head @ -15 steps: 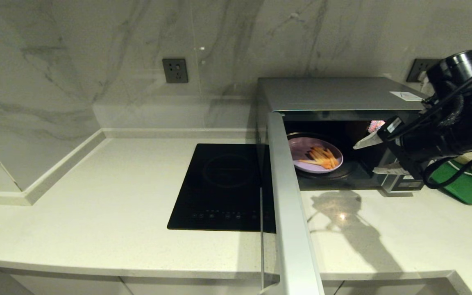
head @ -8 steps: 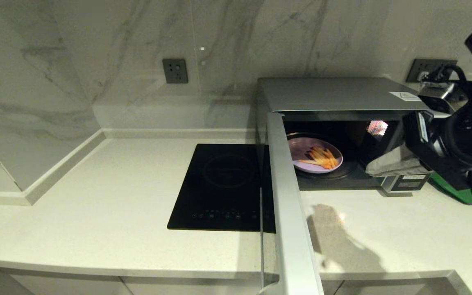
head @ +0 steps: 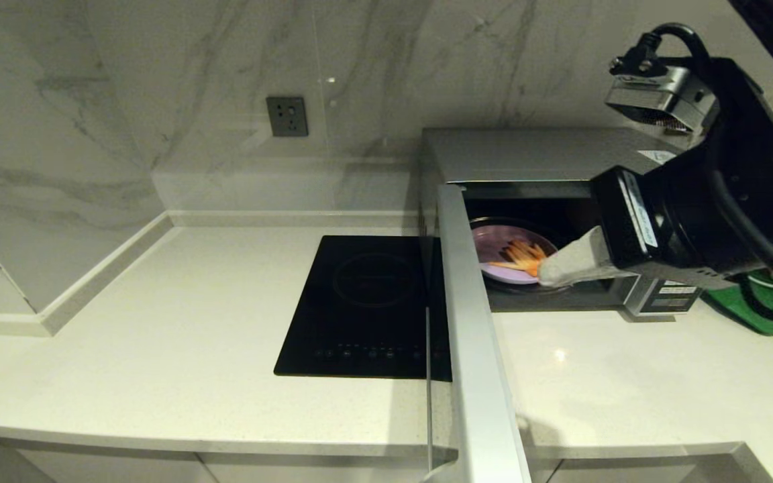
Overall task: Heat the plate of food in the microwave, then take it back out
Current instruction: Close the microwave oven
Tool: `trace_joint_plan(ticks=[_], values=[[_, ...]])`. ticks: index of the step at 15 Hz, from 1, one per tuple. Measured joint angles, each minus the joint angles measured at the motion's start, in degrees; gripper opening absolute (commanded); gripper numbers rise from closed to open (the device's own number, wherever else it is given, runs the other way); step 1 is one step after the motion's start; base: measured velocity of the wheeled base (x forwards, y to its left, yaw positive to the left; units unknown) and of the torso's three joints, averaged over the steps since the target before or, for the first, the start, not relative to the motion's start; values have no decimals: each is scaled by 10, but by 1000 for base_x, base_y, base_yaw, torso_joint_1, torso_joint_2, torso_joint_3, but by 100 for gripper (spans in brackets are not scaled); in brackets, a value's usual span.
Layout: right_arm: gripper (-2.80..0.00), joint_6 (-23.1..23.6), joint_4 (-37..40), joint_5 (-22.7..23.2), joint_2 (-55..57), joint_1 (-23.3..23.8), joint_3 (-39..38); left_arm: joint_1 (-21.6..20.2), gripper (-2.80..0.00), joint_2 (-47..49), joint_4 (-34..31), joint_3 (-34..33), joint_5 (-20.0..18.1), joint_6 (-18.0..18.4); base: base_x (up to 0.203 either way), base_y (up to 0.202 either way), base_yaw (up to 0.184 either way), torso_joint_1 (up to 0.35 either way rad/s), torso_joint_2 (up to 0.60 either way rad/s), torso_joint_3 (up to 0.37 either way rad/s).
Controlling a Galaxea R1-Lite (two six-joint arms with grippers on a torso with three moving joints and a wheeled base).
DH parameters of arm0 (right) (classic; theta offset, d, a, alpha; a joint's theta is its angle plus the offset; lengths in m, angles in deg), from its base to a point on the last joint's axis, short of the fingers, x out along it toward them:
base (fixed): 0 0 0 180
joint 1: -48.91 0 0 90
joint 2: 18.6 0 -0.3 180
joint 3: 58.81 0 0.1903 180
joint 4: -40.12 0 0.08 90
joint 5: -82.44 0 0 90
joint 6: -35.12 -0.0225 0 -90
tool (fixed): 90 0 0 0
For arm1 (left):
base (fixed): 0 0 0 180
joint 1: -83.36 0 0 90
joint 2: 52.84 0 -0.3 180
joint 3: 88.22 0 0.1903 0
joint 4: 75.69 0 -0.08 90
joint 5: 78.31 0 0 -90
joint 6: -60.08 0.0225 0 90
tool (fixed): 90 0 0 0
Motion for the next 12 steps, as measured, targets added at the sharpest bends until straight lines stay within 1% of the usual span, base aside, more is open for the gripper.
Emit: trace_joint_plan(ticks=[2, 3, 8, 10, 12], values=[[-280, 35, -20, -3, 8, -28, 11, 0, -280, 0, 0, 0, 0, 0, 0, 0, 0, 0, 0, 0], [-280, 40, -25, -7, 9, -43, 13, 0, -280, 0, 0, 0, 0, 0, 0, 0, 0, 0, 0, 0], [-280, 53, -31, -45, 38, -102, 14, 0, -280, 0, 0, 0, 0, 0, 0, 0, 0, 0, 0, 0], [-280, 55, -54, -72, 59, -121, 14, 0, -280, 0, 0, 0, 0, 0, 0, 0, 0, 0, 0, 0], [-280, 56, -67, -83, 79, -137, 14, 0, -280, 0, 0, 0, 0, 0, 0, 0, 0, 0, 0, 0]])
